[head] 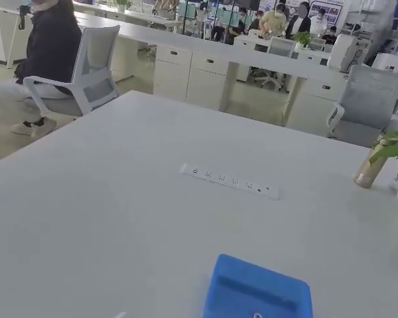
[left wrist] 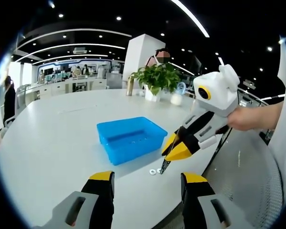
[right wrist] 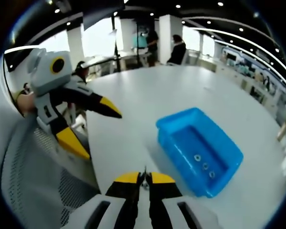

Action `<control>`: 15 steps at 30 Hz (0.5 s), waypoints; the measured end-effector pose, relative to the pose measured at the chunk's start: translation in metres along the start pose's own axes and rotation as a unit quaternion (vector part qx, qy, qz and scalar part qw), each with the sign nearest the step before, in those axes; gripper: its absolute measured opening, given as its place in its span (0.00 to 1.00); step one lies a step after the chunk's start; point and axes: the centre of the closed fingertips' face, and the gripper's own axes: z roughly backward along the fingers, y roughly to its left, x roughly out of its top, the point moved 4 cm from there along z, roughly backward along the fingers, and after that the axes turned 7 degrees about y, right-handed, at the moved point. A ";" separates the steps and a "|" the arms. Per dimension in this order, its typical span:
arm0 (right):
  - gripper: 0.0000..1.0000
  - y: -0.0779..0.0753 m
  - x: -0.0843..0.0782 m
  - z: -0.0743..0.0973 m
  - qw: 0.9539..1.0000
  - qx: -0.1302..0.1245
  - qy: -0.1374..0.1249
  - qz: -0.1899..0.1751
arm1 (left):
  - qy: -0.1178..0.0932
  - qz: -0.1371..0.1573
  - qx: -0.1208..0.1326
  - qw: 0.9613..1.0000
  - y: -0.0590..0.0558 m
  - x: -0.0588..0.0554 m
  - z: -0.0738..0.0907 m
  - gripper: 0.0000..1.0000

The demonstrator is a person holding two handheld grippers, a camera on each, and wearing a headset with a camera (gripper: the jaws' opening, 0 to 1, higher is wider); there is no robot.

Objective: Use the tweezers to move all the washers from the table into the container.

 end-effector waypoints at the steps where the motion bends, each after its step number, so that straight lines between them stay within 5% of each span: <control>1: 0.03 0.002 0.001 -0.001 1.000 0.001 0.000 0.003 | -0.001 0.000 0.001 1.000 0.000 0.000 0.000 0.55; 6: 0.03 0.005 0.003 -0.004 1.000 -0.005 -0.010 0.019 | -0.010 0.006 -0.003 1.000 -0.001 0.003 0.001 0.57; 15: 0.02 0.002 -0.003 0.000 0.999 -0.015 -0.045 -0.011 | -0.013 0.004 0.000 1.000 0.000 0.003 0.000 0.58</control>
